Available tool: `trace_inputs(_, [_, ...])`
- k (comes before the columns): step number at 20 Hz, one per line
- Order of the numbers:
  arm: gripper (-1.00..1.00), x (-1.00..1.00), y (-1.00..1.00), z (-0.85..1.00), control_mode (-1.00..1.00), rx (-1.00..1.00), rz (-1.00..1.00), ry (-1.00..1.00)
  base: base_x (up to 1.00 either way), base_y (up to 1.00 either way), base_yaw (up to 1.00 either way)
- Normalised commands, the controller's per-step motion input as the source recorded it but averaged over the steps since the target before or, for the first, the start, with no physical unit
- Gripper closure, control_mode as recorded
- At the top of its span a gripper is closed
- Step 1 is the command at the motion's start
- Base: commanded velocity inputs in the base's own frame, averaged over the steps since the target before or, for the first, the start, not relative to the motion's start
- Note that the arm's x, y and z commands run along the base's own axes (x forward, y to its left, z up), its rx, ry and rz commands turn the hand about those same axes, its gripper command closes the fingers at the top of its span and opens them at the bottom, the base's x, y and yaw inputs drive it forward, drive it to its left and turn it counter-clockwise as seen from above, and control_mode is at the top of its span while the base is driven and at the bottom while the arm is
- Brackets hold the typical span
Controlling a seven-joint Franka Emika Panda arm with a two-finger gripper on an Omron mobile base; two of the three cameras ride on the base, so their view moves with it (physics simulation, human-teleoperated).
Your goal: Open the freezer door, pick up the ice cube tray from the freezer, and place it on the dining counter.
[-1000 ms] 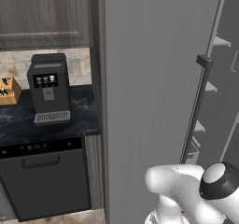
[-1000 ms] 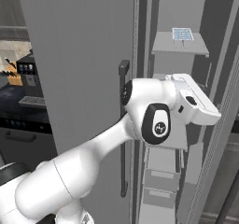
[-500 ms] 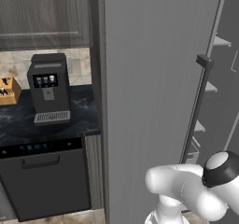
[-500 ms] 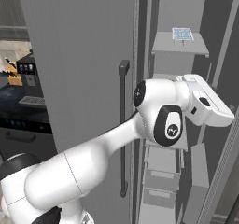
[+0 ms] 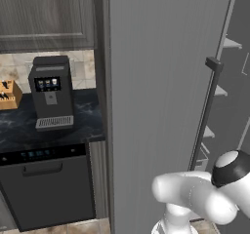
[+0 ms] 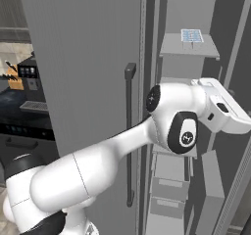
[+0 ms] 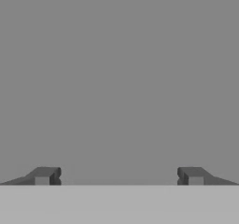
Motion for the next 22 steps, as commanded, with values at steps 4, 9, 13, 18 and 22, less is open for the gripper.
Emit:
trace_inputs(4, [-1.00,0.00,-0.22,0.00,-1.00,0.00,0.00,0.00,0.00,0.00,0.00])
trace_inputs(9, [-1.00,0.00,-0.16,0.00,-1.00,0.00,0.00,0.00,0.00,0.00,0.00])
trace_inputs(13, [-1.00,-0.01,0.03,0.00,-1.00,0.00,0.00,0.00,0.00,0.00,0.00])
trace_inputs(18, [-1.00,-0.03,0.36,0.00,-1.00,0.00,0.04,0.00,0.00,0.00,0.00])
trace_inputs(22, [-1.00,-0.01,0.62,0.00,-1.00,0.00,0.08,0.01,0.00,0.00,0.00])
